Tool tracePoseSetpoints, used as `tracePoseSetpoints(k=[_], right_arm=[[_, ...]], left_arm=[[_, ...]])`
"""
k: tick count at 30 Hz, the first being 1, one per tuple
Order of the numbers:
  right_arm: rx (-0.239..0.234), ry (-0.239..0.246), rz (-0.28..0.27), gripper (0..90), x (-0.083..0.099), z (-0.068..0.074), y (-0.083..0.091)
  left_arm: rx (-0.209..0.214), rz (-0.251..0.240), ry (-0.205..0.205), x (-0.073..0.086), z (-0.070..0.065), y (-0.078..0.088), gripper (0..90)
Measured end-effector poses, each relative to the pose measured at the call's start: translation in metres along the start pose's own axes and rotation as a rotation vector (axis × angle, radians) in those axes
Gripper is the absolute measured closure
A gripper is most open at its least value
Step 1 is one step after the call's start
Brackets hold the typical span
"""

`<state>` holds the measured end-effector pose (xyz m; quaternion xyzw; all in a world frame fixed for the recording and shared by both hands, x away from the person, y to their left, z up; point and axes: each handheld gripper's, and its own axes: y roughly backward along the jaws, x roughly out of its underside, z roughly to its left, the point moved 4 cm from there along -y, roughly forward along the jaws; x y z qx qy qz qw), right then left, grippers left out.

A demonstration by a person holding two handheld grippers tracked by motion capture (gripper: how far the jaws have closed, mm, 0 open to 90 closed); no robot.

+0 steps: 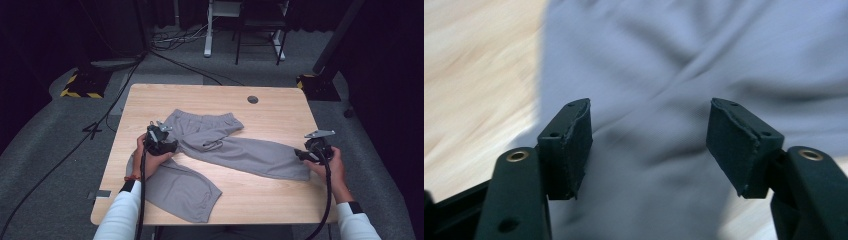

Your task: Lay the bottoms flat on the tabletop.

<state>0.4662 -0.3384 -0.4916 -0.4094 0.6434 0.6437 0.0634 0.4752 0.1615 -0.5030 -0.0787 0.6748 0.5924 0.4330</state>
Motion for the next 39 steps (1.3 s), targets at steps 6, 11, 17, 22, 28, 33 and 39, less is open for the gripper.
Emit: tracePoseSetpoints(k=[6, 11, 17, 22, 28, 33, 39], right_arm=[[-0.125, 0.111, -0.028, 46.9, -0.016, 0.028, -0.028], [-0.181, 0.115, -0.010, 48.4, -0.017, 0.033, -0.034], [-0.249, 0.083, 0.072, 67.3, -0.001, 0.028, -0.018], [-0.260, 0.123, 0.095, 80.9, 0.023, 0.030, 0.003], [-0.286, 0.134, 0.178, 85.3, 0.045, 0.029, 0.025], [-0.285, 0.257, 0.267, 75.7, 0.047, 0.036, 0.035], [-0.342, 0.298, 0.053, 52.2, 0.016, 0.051, 0.025]], left_arm=[[0.080, -0.013, -0.046, -0.028, -0.036, -0.023, 31.8], [0.113, 0.025, -0.073, -0.046, -0.062, -0.046, 37.6], [0.097, 0.056, -0.066, -0.055, -0.076, -0.064, 37.6], [0.052, 0.068, -0.032, -0.059, -0.065, -0.068, 38.0], [-0.028, 0.095, 0.010, -0.057, -0.039, -0.068, 39.8], [-0.026, 0.087, 0.032, -0.054, -0.029, -0.065, 38.6], [-0.010, 0.064, -0.003, -0.057, -0.029, -0.058, 37.7]])
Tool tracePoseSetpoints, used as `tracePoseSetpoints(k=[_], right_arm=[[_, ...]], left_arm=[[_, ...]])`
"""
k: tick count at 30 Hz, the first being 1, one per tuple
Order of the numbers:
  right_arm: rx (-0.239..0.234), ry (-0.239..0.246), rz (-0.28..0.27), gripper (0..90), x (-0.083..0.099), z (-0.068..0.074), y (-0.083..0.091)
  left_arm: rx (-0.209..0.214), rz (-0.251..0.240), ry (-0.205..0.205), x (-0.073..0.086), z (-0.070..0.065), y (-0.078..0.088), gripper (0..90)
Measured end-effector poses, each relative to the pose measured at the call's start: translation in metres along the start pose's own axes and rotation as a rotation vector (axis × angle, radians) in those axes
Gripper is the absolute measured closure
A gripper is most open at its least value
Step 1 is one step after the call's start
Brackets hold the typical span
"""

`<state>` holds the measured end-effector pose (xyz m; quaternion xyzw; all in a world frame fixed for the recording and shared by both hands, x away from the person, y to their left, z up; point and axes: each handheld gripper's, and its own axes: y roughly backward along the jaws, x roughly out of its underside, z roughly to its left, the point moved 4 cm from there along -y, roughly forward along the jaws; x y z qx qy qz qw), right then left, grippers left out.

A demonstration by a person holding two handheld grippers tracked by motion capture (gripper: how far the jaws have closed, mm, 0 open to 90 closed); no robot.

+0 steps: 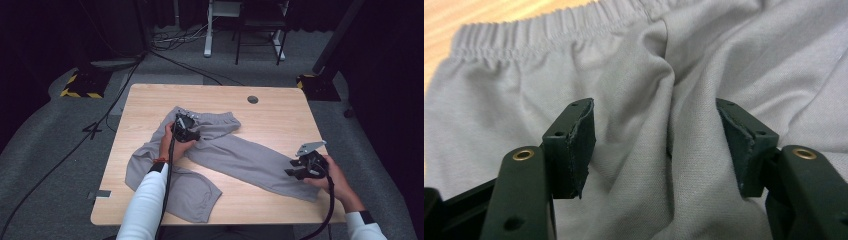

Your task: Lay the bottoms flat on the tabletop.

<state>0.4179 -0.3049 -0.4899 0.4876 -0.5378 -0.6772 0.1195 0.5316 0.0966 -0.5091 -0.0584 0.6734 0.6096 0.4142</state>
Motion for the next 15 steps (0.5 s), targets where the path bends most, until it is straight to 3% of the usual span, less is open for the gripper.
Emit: tracePoseSetpoints(k=[2, 4, 7, 8, 12, 15], right_arm=[[0.014, -0.019, -0.037, 47.1, -0.013, -0.005, -0.011], [0.006, -0.052, -0.076, 45.9, -0.026, -0.010, -0.024], [0.006, -0.054, -0.103, 44.3, -0.045, -0.012, -0.041], [-0.002, -0.053, -0.106, 44.3, -0.051, -0.011, -0.046], [0.046, -0.023, -0.055, 44.4, -0.069, -0.007, -0.066], [0.028, -0.048, -0.061, 50.9, -0.071, -0.006, -0.072]], left_arm=[[0.018, -0.007, -0.010, -0.001, -0.001, 0.001, 37.7], [0.009, -0.007, -0.024, -0.001, -0.002, 0.000, 37.7], [0.019, -0.021, -0.028, -0.002, -0.001, 0.001, 37.7], [0.022, -0.020, -0.029, -0.002, -0.001, 0.001, 37.8], [0.022, 0.000, -0.041, 0.000, 0.000, 0.001, 38.4], [0.025, -0.006, -0.045, 0.001, 0.000, 0.003, 37.7]])
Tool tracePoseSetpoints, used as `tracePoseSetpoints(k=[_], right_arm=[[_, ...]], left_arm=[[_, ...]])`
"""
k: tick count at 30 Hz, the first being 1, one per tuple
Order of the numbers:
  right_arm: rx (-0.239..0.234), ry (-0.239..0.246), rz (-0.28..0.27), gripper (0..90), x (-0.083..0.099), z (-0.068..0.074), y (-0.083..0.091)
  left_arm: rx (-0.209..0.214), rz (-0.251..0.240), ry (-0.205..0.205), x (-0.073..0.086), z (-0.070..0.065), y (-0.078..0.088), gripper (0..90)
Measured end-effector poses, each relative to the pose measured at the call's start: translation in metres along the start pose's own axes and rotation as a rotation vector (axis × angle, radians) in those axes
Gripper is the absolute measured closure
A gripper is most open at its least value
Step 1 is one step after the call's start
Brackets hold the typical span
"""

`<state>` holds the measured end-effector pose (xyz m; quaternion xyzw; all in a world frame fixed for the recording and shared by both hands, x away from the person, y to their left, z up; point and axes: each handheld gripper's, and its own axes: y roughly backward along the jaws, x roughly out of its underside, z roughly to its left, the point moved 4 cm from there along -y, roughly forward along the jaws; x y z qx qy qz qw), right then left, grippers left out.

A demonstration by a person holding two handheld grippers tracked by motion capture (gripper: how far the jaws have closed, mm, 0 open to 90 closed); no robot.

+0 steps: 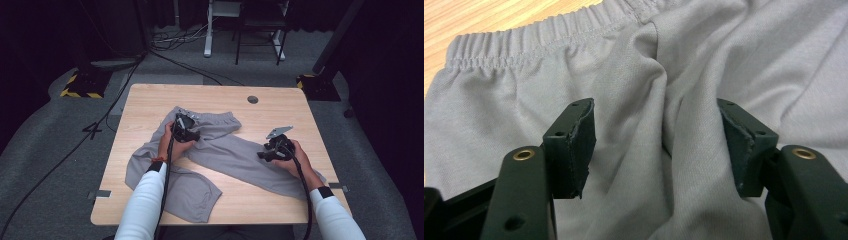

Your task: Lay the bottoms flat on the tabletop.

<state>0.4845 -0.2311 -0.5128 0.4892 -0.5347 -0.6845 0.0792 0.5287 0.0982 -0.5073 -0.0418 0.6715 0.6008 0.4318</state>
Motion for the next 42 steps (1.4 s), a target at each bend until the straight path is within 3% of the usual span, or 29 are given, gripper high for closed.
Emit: tracePoseSetpoints(k=[2, 5, 8, 11, 14, 16, 19, 21, 23, 24, 27, 29, 30, 31, 32, 34, 36, 38, 40, 42], right_arm=[[-0.016, -0.026, 0.007, 66.4, 0.003, -0.002, 0.003], [-0.013, -0.031, 0.049, 79.6, 0.011, -0.006, 0.012], [-0.010, -0.048, 0.079, 87.4, 0.027, -0.011, 0.024], [0.016, -0.065, 0.113, 90.0, 0.046, -0.018, 0.039], [0.031, -0.089, 0.151, 90.0, 0.065, -0.022, 0.055], [0.038, -0.110, 0.175, 90.0, 0.077, -0.025, 0.064], [0.015, -0.130, 0.221, 90.0, 0.088, -0.027, 0.075], [-0.018, -0.124, 0.289, 90.0, 0.095, -0.027, 0.082], [-0.071, -0.074, 0.365, 89.6, 0.098, -0.023, 0.086], [-0.063, -0.059, 0.374, 85.5, 0.096, -0.021, 0.086], [-0.082, -0.045, 0.298, 70.6, 0.086, -0.015, 0.081], [-0.062, 0.005, 0.221, 68.8, 0.073, -0.010, 0.075], [-0.045, 0.026, 0.190, 62.8, 0.067, -0.009, 0.071], [0.001, 0.026, 0.158, 62.0, 0.061, -0.011, 0.068], [-0.004, 0.019, 0.105, 60.0, 0.053, -0.013, 0.063], [0.001, -0.027, 0.056, 54.2, 0.041, -0.016, 0.055], [0.002, -0.049, 0.032, 52.7, 0.028, -0.018, 0.044], [0.033, -0.033, 0.028, 55.4, 0.020, -0.019, 0.031], [0.039, -0.031, 0.049, 55.5, 0.018, -0.020, 0.018], [0.005, -0.075, 0.022, 57.6, 0.017, -0.020, 0.013]], left_arm=[[0.000, -0.008, -0.011, 0.000, 0.002, 0.008, 37.0], [0.030, -0.064, 0.004, 0.003, 0.011, 0.031, 35.7], [0.026, -0.088, -0.005, 0.012, 0.021, 0.053, 34.3], [-0.028, -0.084, -0.009, 0.024, 0.035, 0.070, 35.0], [-0.038, -0.096, 0.047, 0.040, 0.055, 0.083, 35.4], [-0.046, -0.066, 0.061, 0.053, 0.065, 0.084, 35.4], [-0.052, -0.002, 0.033, 0.074, 0.073, 0.079, 35.4], [-0.011, 0.011, 0.047, 0.086, 0.075, 0.078, 36.3], [0.036, 0.015, 0.044, 0.096, 0.074, 0.076, 38.9], [0.049, 0.015, 0.039, 0.100, 0.072, 0.076, 39.0], [0.109, 0.013, 0.003, 0.106, 0.058, 0.075, 40.5], [0.130, 0.011, -0.022, 0.108, 0.046, 0.075, 40.7], [0.143, 0.008, -0.027, 0.108, 0.040, 0.075, 41.0], [0.158, 0.005, -0.028, 0.109, 0.033, 0.073, 41.7], [0.170, -0.003, -0.023, 0.109, 0.028, 0.073, 42.2], [0.209, -0.016, -0.016, 0.110, 0.018, 0.072, 42.6], [0.261, -0.025, 0.016, 0.109, 0.008, 0.070, 42.7], [0.267, -0.037, 0.008, 0.108, -0.002, 0.069, 42.0], [0.288, -0.022, -0.033, 0.106, -0.013, 0.070, 42.0], [0.288, -0.023, -0.061, 0.104, -0.021, 0.070, 41.7]])
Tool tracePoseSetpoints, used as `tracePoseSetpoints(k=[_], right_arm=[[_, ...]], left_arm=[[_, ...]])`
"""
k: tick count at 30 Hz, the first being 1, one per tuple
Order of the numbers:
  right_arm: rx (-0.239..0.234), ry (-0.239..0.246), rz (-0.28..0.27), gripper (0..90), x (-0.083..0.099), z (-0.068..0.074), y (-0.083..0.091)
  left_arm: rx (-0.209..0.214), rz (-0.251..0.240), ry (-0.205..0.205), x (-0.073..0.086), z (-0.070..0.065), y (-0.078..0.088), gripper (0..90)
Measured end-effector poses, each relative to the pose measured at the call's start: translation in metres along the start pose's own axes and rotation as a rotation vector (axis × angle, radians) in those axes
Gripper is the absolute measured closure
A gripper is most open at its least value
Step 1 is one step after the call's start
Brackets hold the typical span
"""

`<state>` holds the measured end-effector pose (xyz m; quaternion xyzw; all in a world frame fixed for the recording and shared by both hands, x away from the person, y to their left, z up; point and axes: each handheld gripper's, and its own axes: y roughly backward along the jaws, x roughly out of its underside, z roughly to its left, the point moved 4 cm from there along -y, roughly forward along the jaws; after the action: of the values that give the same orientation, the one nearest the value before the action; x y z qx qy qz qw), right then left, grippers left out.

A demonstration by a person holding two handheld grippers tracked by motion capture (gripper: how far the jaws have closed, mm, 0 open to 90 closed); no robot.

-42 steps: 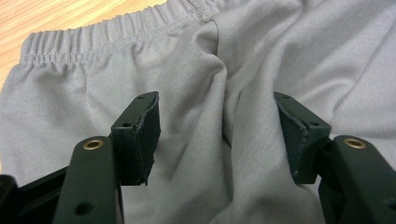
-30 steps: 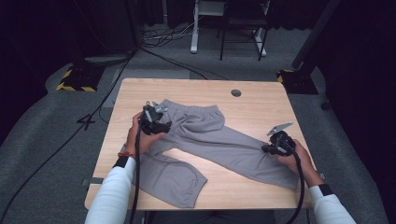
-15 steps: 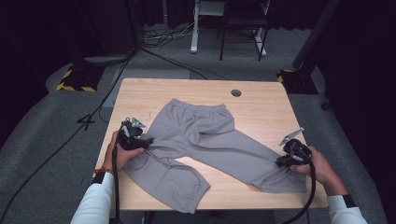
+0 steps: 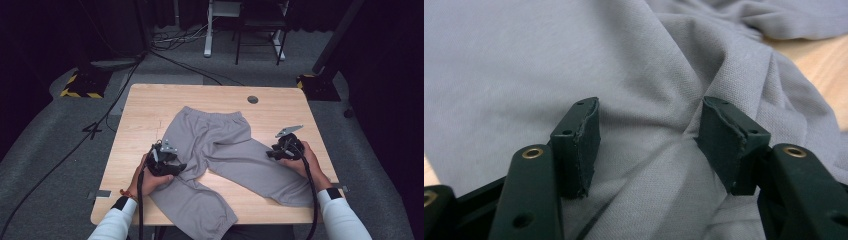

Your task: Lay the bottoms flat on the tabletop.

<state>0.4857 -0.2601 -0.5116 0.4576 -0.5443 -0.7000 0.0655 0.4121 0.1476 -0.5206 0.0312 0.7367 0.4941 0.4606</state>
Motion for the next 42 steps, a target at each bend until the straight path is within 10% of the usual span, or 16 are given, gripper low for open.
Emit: tracePoseSetpoints(k=[5, 8, 12, 16, 21, 33, 36, 42], right_arm=[[-0.068, 0.008, 0.068, 74.9, 0.004, 0.011, 0.007], [-0.237, 0.059, 0.205, 75.3, 0.012, 0.026, 0.018], [-0.185, 0.116, 0.280, 69.3, 0.012, 0.032, 0.024], [-0.052, 0.103, 0.094, 52.6, -0.011, 0.027, 0.021], [-0.009, -0.003, -0.098, 46.8, -0.051, 0.012, 0.010], [0.025, -0.204, -0.017, 38.1, -0.090, 0.003, -0.060], [0.069, -0.230, -0.018, 40.4, -0.093, -0.003, -0.067], [0.140, -0.223, -0.033, 77.7, -0.096, -0.001, -0.068]], left_arm=[[-0.010, -0.007, -0.014, -0.003, -0.003, 0.002, 35.4], [-0.030, -0.046, 0.022, -0.006, 0.004, 0.012, 29.7], [-0.064, -0.092, 0.053, -0.013, 0.024, 0.023, 22.9], [-0.133, -0.091, 0.065, -0.018, 0.056, 0.019, 20.1], [-0.170, -0.053, 0.117, -0.026, 0.079, 0.000, 22.5], [-0.208, 0.014, 0.167, -0.045, 0.080, -0.032, 31.8], [-0.200, 0.018, 0.150, -0.051, 0.075, -0.036, 36.0], [-0.160, 0.085, 0.100, -0.063, 0.072, -0.038, 67.6]])
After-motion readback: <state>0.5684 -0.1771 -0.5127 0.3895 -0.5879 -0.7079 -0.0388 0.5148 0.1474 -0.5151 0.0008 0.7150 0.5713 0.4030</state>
